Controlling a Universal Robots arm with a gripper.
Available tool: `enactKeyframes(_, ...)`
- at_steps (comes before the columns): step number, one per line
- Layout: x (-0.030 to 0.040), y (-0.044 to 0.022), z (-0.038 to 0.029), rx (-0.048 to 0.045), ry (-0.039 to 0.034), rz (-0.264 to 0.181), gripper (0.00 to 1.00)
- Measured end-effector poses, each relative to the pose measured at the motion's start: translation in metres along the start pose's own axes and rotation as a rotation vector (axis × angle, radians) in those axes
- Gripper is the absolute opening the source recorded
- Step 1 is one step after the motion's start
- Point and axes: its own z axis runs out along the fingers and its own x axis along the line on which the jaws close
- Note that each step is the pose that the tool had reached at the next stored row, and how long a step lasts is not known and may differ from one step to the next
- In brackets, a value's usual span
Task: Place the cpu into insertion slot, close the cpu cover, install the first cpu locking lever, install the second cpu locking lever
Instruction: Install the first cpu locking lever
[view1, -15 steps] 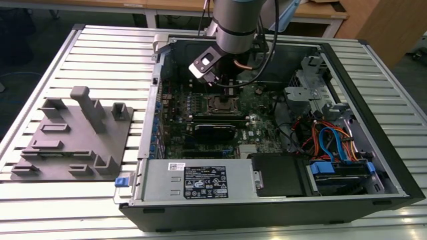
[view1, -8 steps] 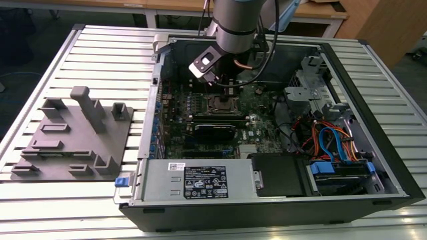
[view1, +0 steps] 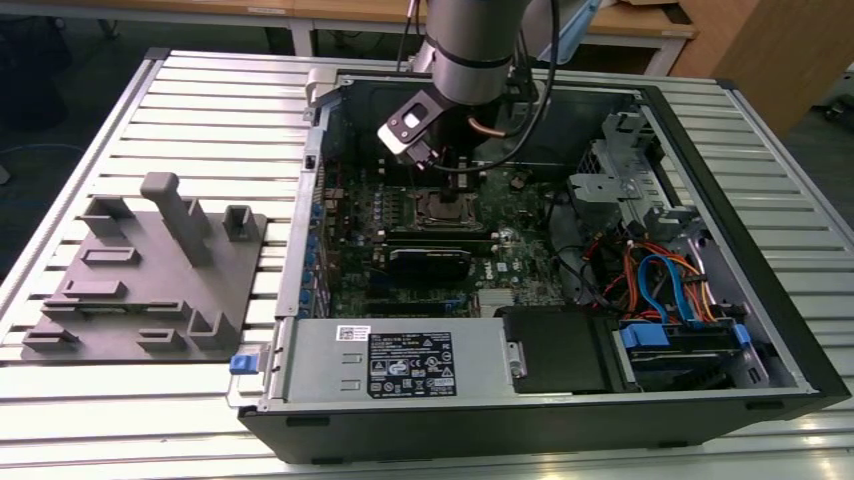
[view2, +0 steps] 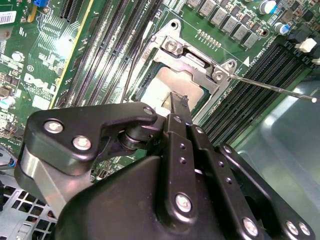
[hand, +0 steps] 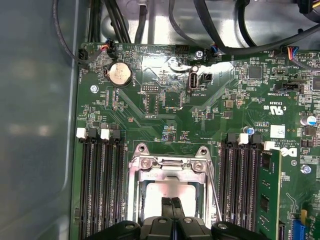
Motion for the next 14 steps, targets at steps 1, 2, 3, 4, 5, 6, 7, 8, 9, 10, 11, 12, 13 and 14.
enactKeyframes(1,0.0000,0.0000,-0.0004,0.0000,0.0001,0.000,0.10)
enactKeyframes(2,0.0001,0.0000,-0.0006,-0.0001,0.0002,0.000,0.10)
enactKeyframes(3,0.0001,0.0000,-0.0008,-0.0002,0.0003,0.000,0.10)
enactKeyframes(4,0.0001,0.0000,-0.0011,-0.0001,0.0002,0.000,0.10)
enactKeyframes(5,0.0000,0.0000,-0.0013,0.0000,0.0001,0.000,0.10)
enactKeyframes(6,0.0001,0.0000,-0.0015,-0.0001,0.0002,0.000,0.10)
enactKeyframes(7,0.0001,0.0000,-0.0015,-0.0001,0.0002,0.000,0.10)
enactKeyframes(8,0.0001,0.0000,-0.0015,-0.0001,0.0003,0.000,0.10)
enactKeyframes(9,0.0001,0.0000,-0.0015,-0.0001,0.0002,0.000,0.10)
enactKeyframes(10,0.0001,0.0000,-0.0016,-0.0001,0.0002,0.000,0.10)
enactKeyframes(11,0.0000,0.0000,-0.0016,0.0000,0.0001,0.000,0.10)
enactKeyframes(12,0.0001,0.0000,-0.0016,0.0000,0.0001,0.000,0.10)
enactKeyframes(13,0.0001,0.0000,-0.0016,0.0000,0.0001,0.000,0.10)
enactKeyframes(14,0.0001,0.0000,-0.0016,-0.0001,0.0001,0.000,0.10)
